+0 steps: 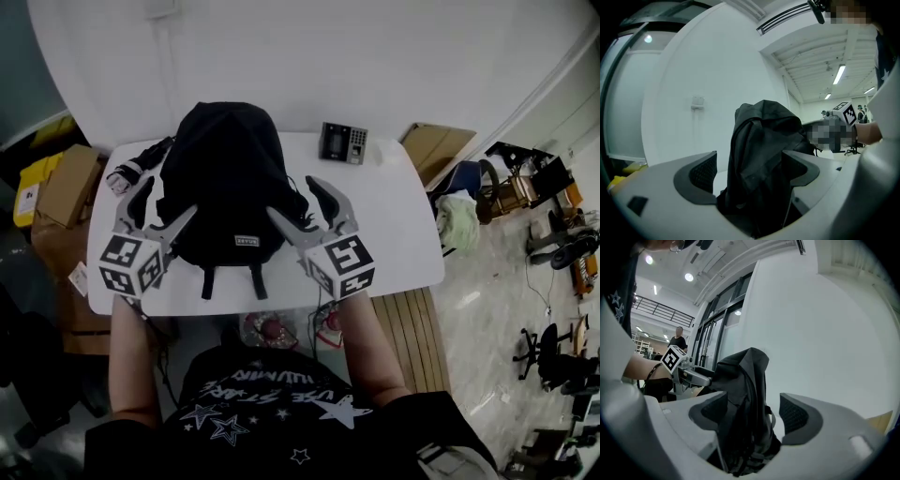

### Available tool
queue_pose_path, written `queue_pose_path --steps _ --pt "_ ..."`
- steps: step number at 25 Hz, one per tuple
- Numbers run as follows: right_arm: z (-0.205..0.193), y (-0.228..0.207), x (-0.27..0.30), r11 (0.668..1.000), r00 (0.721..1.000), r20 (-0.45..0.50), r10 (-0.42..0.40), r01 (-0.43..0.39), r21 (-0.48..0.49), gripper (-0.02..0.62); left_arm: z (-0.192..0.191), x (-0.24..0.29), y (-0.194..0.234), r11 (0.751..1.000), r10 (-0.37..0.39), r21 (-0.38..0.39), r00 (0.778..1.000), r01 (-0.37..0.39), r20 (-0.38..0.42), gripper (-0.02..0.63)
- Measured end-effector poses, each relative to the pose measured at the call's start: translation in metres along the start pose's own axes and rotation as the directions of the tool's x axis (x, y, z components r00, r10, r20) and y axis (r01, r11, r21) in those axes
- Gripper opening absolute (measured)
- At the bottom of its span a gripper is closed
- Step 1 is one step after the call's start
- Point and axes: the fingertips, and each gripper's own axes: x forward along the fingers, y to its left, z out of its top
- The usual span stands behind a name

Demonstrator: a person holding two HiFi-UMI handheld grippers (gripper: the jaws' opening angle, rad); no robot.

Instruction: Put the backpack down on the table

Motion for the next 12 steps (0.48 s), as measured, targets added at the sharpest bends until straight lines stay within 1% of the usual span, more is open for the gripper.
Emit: queue_pose_path --steps 3,6,11,12 --pt "0.001 -0.001 -0.017 1.0 1.0 0.008 0.019 -0.019 -0.007 0.344 0.0 -0.015 -0.011 0.999 0.036 0.005 0.999 -0.036 -0.006 0.411" --pt "-0.001 0.002 -0.033 0.999 0.999 0.015 0.046 -0.046 0.005 0.341 0.004 -0.026 -0.029 0.998 0.054 0.01 0.999 -0.054 0.006 0.411" --pt "-0.01 0.021 -0.059 0.991 0.991 0.001 0.131 -0.131 -0.001 0.336 0.008 -0.037 -0.073 0.999 0.048 0.017 0.999 -0.048 0.016 0.41" --pt "-0.012 0.026 -0.064 0.989 0.989 -0.004 0.146 -0.146 -0.005 0.323 0.006 -0.039 -0.083 0.999 0.039 0.016 0.999 -0.039 0.008 0.41"
